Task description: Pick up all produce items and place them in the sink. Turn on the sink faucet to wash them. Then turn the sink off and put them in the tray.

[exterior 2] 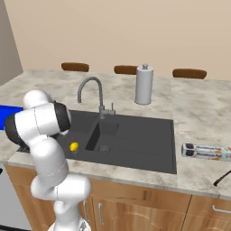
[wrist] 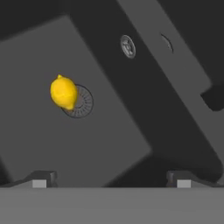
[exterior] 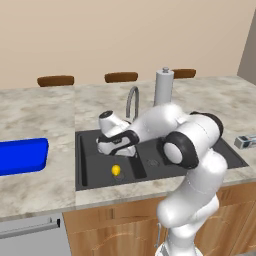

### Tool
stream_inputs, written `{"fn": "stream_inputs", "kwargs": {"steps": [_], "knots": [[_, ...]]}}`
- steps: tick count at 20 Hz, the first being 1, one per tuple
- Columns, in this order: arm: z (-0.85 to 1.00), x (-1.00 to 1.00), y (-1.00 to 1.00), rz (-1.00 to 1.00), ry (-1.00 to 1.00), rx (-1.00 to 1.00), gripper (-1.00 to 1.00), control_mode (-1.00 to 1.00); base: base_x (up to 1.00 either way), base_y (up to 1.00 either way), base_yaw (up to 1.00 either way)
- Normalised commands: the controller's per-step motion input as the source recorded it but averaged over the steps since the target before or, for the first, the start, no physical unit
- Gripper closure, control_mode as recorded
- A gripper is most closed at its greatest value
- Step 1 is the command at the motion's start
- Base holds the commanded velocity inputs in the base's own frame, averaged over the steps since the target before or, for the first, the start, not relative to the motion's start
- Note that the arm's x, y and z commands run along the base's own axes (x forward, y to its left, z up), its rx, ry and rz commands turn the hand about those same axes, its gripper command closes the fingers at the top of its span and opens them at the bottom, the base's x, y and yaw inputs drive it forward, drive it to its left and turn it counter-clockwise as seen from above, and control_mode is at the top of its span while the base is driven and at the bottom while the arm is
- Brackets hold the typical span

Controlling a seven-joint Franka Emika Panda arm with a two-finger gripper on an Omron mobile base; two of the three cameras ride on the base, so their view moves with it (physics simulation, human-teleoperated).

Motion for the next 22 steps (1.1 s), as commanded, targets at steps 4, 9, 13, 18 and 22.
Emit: {"fn": "stream_inputs", "kwargs": {"steps": [4,9,13,18,22], "knots": [[0.44,-0.50,-0.16,0.00,0.06,0.00,-1.00,-1.00,0.00,0.00,0.00],[0.38,-0.43,-0.27,0.03,0.07,0.01,-1.00,-1.00,0.00,0.00,0.00],[0.29,-0.38,-0.38,0.04,0.06,0.02,-1.00,-1.00,0.00,0.00,0.00],[0.22,-0.35,-0.46,0.05,0.05,0.03,-1.00,-1.00,0.00,0.00,0.00],[0.18,-0.32,-0.64,0.05,0.03,0.07,-1.00,-1.00,0.00,0.00,0.00]]}}
